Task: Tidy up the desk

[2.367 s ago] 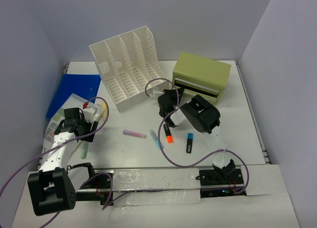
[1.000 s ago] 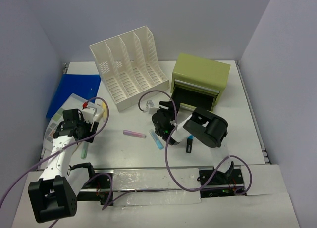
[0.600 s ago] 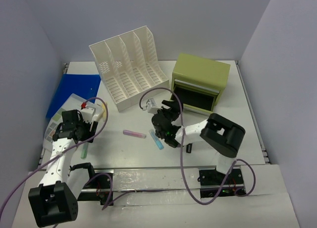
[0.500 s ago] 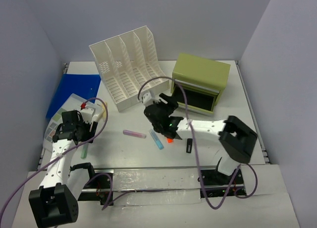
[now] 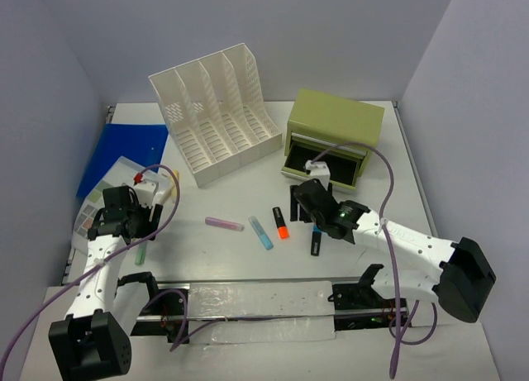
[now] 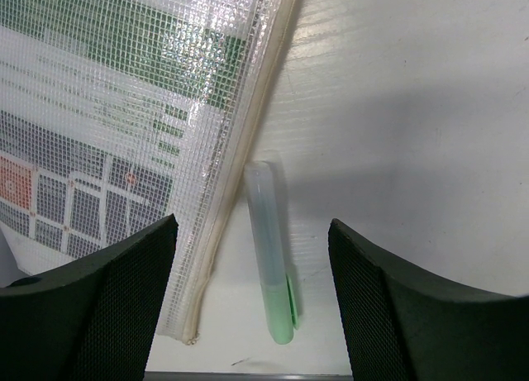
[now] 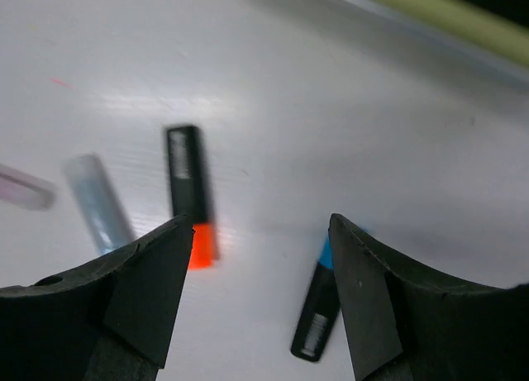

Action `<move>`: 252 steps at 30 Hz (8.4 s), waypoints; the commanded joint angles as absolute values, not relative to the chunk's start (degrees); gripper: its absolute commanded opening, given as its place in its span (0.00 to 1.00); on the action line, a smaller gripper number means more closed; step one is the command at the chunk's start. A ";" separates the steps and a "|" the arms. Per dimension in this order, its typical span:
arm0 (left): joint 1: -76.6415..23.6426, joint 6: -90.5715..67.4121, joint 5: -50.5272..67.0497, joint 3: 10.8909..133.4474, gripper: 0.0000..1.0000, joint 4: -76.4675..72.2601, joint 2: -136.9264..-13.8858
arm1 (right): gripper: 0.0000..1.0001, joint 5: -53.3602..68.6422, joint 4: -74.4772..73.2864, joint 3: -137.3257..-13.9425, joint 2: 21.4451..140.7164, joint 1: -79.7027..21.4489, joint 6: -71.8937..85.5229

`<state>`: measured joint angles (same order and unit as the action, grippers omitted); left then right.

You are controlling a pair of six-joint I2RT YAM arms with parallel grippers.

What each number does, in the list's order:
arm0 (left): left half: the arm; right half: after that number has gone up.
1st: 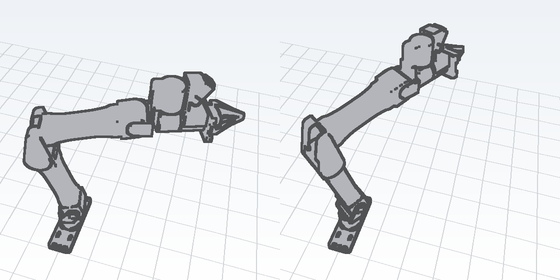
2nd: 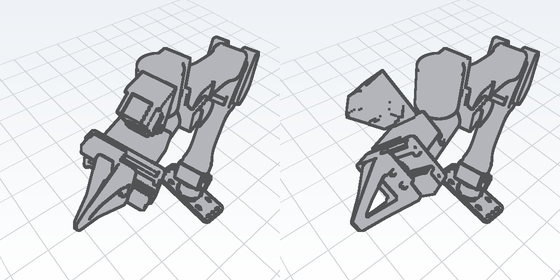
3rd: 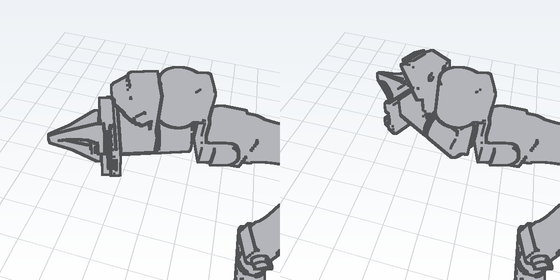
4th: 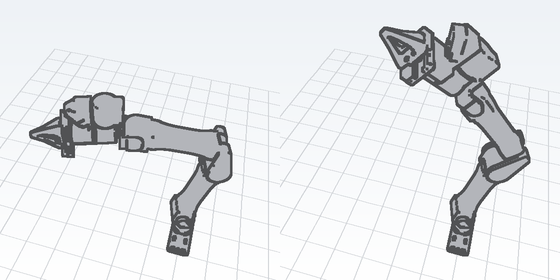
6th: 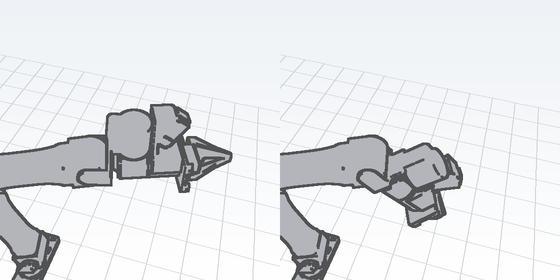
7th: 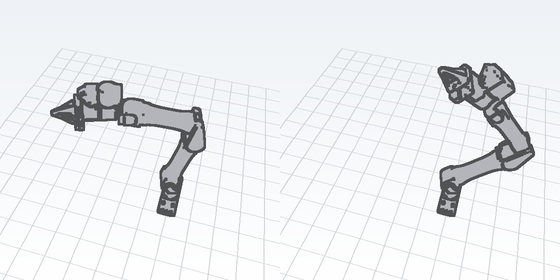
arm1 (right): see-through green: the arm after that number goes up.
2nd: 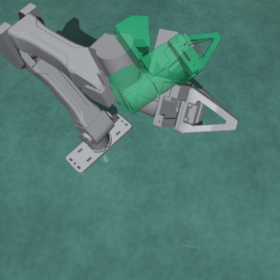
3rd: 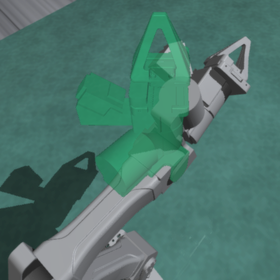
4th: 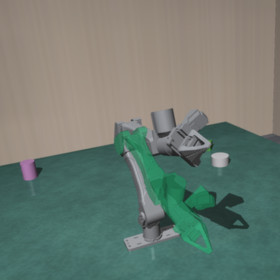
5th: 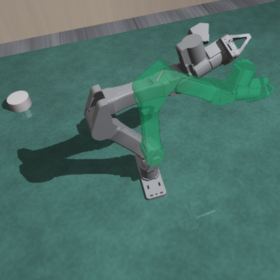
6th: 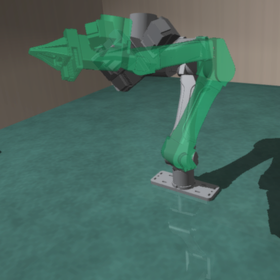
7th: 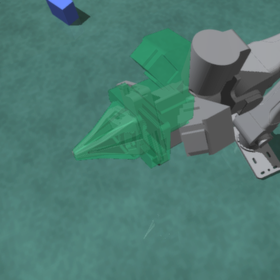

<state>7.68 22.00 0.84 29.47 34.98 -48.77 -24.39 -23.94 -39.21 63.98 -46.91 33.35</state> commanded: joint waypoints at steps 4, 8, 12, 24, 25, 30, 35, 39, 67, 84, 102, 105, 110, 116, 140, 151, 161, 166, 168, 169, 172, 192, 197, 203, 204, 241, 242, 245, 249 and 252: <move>8.00 21.53 0.79 29.44 0.80 35.11 -48.81 | 0.77 -21.99 -30.50 -33.25 62.60 -45.24 47.88; 8.00 21.53 0.88 29.53 0.80 35.16 -48.93 | 0.81 -19.86 -29.67 -30.87 66.86 -44.37 48.76; 8.06 21.42 0.66 29.44 0.81 35.13 -48.69 | 0.77 -16.90 -26.16 -29.84 71.96 -44.03 48.10; 8.01 21.34 0.51 29.27 0.81 35.07 -47.89 | 0.26 -18.85 -26.79 -32.25 77.58 -44.21 47.47; 8.00 21.28 0.53 29.27 0.81 35.07 -47.90 | 0.21 -18.90 -27.29 -32.42 77.52 -44.13 47.46; 8.00 21.44 0.70 29.27 0.81 35.07 -48.16 | 0.00 -23.87 -30.91 -37.07 73.04 -48.44 43.09; 8.00 21.27 0.46 29.27 0.81 34.99 -48.60 | 0.00 -44.08 -28.77 -45.12 68.28 -59.09 31.66; 8.03 21.04 0.26 29.27 0.81 34.92 -48.87 | 0.00 -55.22 -5.07 -43.10 64.69 -58.51 8.61; 8.00 21.34 0.63 32.74 0.81 33.67 -52.76 | 0.21 -42.08 48.87 -49.02 103.82 -37.27 -46.83; 8.00 21.45 0.72 32.78 0.81 33.76 -52.82 | 0.75 -47.77 30.52 -51.10 91.54 -43.14 -28.73; 7.85 19.04 13.45 48.37 0.80 35.74 -66.31 | 0.68 -17.85 -12.46 -51.12 86.49 -46.53 26.66; 7.68 18.46 12.04 49.27 0.78 35.97 -68.28 | 0.68 -18.73 -12.75 -50.20 87.51 -47.08 27.64; 7.65 19.94 5.03 45.37 0.78 35.73 -66.01 | 0.67 -17.11 -11.45 -48.71 88.65 -47.29 28.04; 7.73 21.26 0.26 38.84 0.79 38.03 -59.23 | 0.67 -16.48 -12.64 -49.60 90.95 -47.76 27.82; 8.70 33.73 -1.77 33.31 0.55 38.77 -68.80 | 0.66 -28.21 -29.35 -60.11 95.27 -52.38 29.18; 8.88 35.63 -0.50 33.05 0.13 36.48 -76.78 | 0.66 -30.90 -31.23 -61.82 96.86 -52.47 28.65; 8.88 35.08 5.78 35.68 0.00 39.42 -69.84 | 0.66 -30.36 -31.18 -61.13 95.44 -52.52 28.70; 8.96 32.66 14.07 43.65 0.00 43.52 -62.08 | 0.67 -27.01 -27.40 -60.00 89.97 -52.56 27.32; 9.01 31.17 17.50 48.18 0.00 45.58 -61.34 | 0.67 -25.79 -24.90 -59.58 87.18 -52.56 26.58; 9.05 30.02 19.39 50.13 0.00 46.30 -61.06 | 0.67 -25.00 -23.26 -59.20 85.49 -52.53 26.10; 9.02 27.51 26.52 56.56 0.00 49.13 -60.79 | 0.67 -20.35 -14.58 -57.72 79.42 -52.56 24.38; 9.00 14.05 56.39 74.09 0.00 52.75 -56.94 | 0.79 12.15 32.41 -71.54 94.55 -60.47 22.53; 9.04 12.80 59.36 73.80 0.00 51.75 -56.07 | 0.79 14.15 35.05 -72.36 97.62 -60.47 23.60; 9.03 12.98 60.91 73.45 0.00 52.34 -56.43 | 0.76 14.98 34.97 -75.34 100.80 -60.47 25.27; 9.05 13.07 61.03 73.41 0.00 52.51 -56.49 | 0.75 15.53 35.26 -75.98 101.53 -60.47 25.63; 8.96 16.60 34.05 59.89 0.99 43.46 -53.64 | 0.13 -56.68 -4.49 -61.01 96.32 -34.77 -40.90; 9.04 16.68 33.80 59.42 0.99 43.27 -53.54 | 0.15 -56.76 -2.79 -59.90 96.55 -34.43 -41.84; 8.96 16.94 33.49 58.83 0.99 42.75 -53.56 | 0.27 -56.58 -1.96 -58.59 98.42 -33.66 -44.33; 9.05 17.39 33.57 58.71 0.99 43.23 -53.79 | 0.46 -58.59 -2.02 -58.87 101.55 -33.49 -44.32; 9.05 17.74 33.57 58.71 0.99 43.33 -53.62 | 0.50 -58.97 -2.63 -59.41 102.21 -33.57 -43.43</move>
